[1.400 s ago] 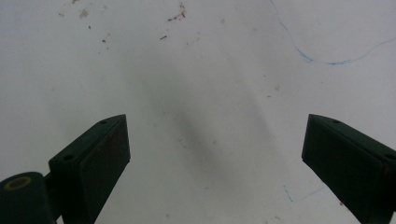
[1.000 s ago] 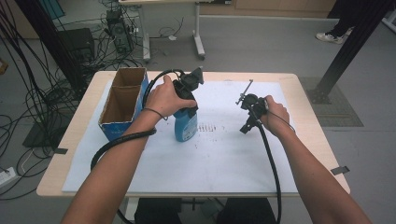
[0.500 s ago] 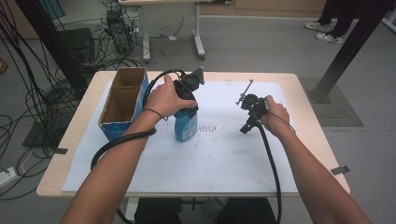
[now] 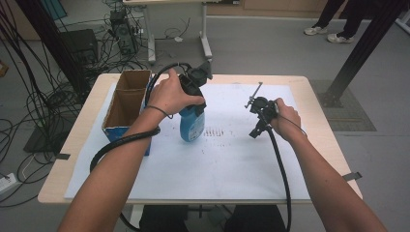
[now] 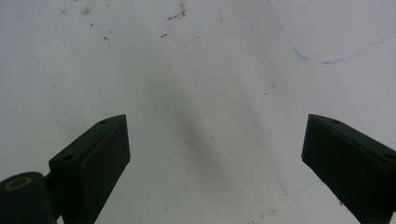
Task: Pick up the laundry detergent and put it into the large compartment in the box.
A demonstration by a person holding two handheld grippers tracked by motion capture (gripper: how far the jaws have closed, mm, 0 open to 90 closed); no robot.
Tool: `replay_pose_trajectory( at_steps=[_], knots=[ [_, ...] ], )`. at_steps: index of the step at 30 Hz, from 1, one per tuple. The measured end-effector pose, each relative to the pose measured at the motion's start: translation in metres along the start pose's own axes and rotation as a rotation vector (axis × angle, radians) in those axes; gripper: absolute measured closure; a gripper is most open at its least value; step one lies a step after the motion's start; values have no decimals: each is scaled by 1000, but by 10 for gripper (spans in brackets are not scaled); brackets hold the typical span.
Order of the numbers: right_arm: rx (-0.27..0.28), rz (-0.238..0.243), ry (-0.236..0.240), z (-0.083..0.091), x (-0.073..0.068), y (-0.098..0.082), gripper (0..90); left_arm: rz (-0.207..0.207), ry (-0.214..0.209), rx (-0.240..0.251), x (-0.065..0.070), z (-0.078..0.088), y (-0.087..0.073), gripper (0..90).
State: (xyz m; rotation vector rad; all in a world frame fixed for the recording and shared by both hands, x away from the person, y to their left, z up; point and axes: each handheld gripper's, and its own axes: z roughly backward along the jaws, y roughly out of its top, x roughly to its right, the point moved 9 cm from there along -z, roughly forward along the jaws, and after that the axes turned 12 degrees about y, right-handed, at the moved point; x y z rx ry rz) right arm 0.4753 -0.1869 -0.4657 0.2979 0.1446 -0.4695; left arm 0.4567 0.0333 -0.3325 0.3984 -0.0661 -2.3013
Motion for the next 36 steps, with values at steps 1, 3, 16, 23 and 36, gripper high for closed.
replay_pose_trajectory(
  at_steps=[1, 3, 16, 23, 36],
  knots=[
    [0, 0, -1, 0, 0, 0, 73, 5, 4, 2, -1, 5, 1, 377],
    [0, 0, 0, 0, -1, 0, 73, 2, 10, 7, -2, 13, 2, 377],
    [8, 18, -3, 2, -4, 4, 74, 36, 15, 20, -7, 75, 13, 377],
    [17, 19, -6, 5, -5, 3, 74, 41, 52, 30, -13, 111, 20, 378],
    [22, 18, -13, 10, -4, 4, 75, 89, 69, 49, -20, 166, 33, 377]
  ],
)
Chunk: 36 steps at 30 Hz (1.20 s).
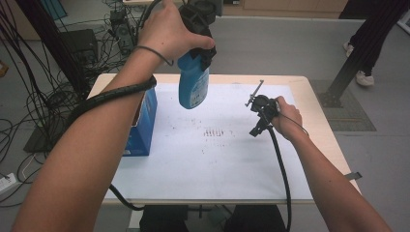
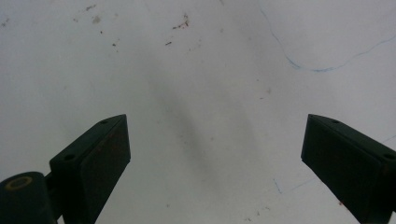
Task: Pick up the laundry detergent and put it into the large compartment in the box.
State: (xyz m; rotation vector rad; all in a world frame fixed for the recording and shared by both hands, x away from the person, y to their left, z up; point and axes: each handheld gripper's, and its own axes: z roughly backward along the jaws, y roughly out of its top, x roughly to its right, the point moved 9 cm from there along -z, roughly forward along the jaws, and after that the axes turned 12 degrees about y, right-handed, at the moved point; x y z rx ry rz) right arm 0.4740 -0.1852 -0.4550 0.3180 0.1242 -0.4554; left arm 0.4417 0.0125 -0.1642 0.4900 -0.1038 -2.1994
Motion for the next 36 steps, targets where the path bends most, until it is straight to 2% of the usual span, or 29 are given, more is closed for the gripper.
replay_pose_trajectory(
  at_steps=[8, 11, 12, 19, 23, 25, 29, 33, 36],
  knots=[
    [3, 0, -2, 1, 0, -1, 75, 27, -4, -11, 0, 3, -1, 377],
    [2, -3, -7, 2, 0, -1, 75, 72, -12, -5, -7, 2, -3, 377],
    [2, -3, -7, 2, 0, -1, 75, 72, -12, -5, -7, 2, -3, 377],
    [1, 1, -9, 2, 1, -1, 75, 170, -5, -14, -31, 2, -14, 377],
    [-2, 1, -10, 2, 0, -1, 75, 198, -8, -23, -39, 2, -20, 377],
    [-1, 1, -12, 3, 0, -1, 75, 223, 6, -35, -47, 3, -26, 377],
    [0, 1, -13, 3, 0, -1, 75, 246, 19, -49, -56, 2, -33, 377],
    [4, 1, -12, 4, 0, -2, 75, 272, 36, -63, -73, 2, -44, 377],
    [8, -1, -12, 4, 0, -2, 75, 311, 39, -63, -83, 0, -50, 377]
  ],
)
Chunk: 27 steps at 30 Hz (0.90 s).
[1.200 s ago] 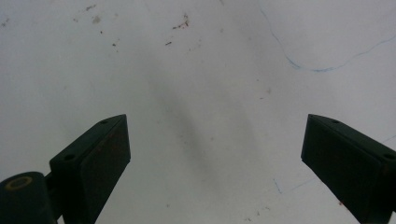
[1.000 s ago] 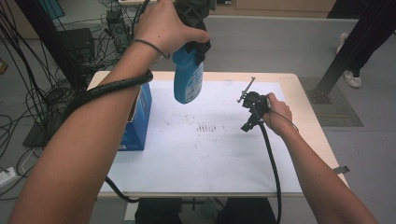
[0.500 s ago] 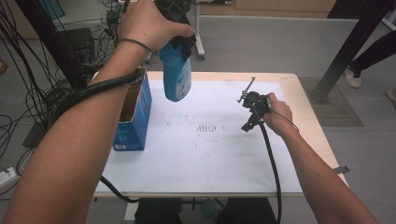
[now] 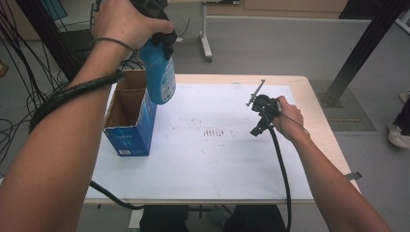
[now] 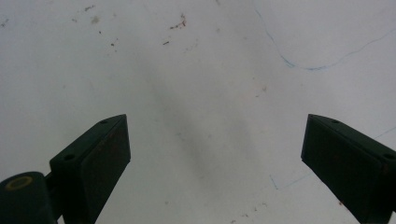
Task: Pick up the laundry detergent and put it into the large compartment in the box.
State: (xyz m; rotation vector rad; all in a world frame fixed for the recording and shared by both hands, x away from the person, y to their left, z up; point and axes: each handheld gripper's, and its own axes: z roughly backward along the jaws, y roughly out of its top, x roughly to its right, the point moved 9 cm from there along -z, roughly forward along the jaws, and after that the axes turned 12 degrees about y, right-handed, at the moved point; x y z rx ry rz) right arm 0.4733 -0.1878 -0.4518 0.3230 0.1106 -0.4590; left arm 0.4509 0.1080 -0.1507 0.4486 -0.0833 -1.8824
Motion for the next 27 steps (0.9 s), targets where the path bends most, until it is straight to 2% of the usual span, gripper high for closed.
replay_pose_trajectory(
  at_steps=[2, 4, 8, 9, 15, 16, 17, 23, 27],
  knots=[
    [1, 4, 1, 0, 0, 0, 75, 11, 0, -5, -4, -1, -1, 377],
    [1, 6, 2, 0, 1, 0, 75, 48, 7, -13, -16, -5, -4, 377],
    [1, 6, 5, -1, 0, 0, 75, 93, 15, -33, -34, -11, -10, 377],
    [0, 5, 3, -1, 0, 0, 75, 119, 17, -38, -40, -13, -12, 377],
    [2, 0, 5, -1, 1, 0, 75, 183, 38, -69, -65, -23, -21, 377],
    [2, 0, 5, -1, 1, 0, 75, 183, 38, -69, -65, -23, -21, 377],
    [2, 1, 7, -2, 1, 0, 75, 207, 47, -78, -73, -26, -24, 377],
    [4, 0, 6, -2, 1, 0, 75, 246, 66, -105, -91, -32, -32, 377],
    [2, 1, 5, -1, 1, 0, 75, 263, 65, -108, -95, -36, -34, 377]
  ],
)
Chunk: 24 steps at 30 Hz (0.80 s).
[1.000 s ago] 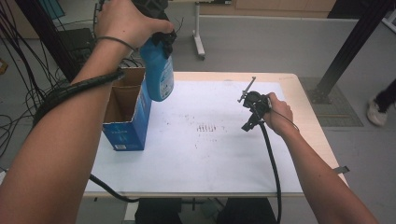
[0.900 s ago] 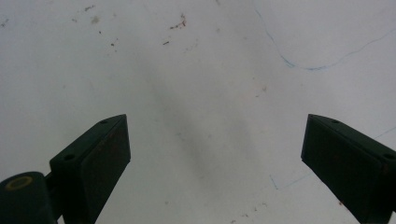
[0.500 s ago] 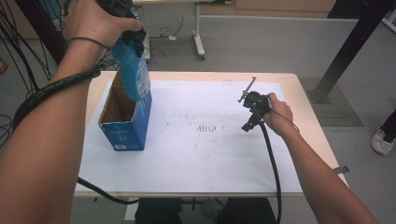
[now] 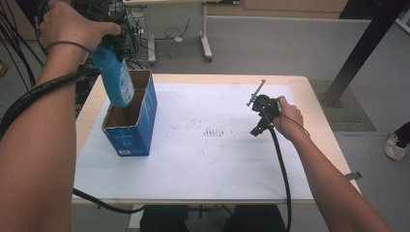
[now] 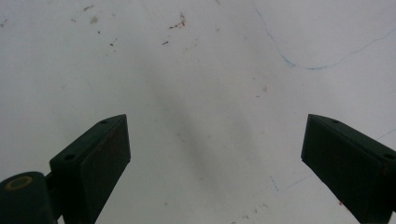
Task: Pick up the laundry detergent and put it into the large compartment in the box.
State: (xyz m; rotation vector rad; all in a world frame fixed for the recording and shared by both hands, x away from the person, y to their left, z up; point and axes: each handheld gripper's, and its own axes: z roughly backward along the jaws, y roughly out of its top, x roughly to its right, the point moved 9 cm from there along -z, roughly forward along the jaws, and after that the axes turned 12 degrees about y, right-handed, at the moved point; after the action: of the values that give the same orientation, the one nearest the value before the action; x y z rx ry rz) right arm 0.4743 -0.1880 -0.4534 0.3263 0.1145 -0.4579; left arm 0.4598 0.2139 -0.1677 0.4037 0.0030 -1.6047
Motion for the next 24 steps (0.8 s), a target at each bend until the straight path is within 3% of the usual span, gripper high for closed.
replay_pose_trajectory(
  at_steps=[9, 24],
  knots=[
    [0, -1, 0, 0, -1, 0, 75, 2, -1, -12, -1, -11, -2, 377],
    [-10, -2, -9, 1, -1, -1, 75, -10, -11, -34, 3, -44, -7, 377]
  ],
)
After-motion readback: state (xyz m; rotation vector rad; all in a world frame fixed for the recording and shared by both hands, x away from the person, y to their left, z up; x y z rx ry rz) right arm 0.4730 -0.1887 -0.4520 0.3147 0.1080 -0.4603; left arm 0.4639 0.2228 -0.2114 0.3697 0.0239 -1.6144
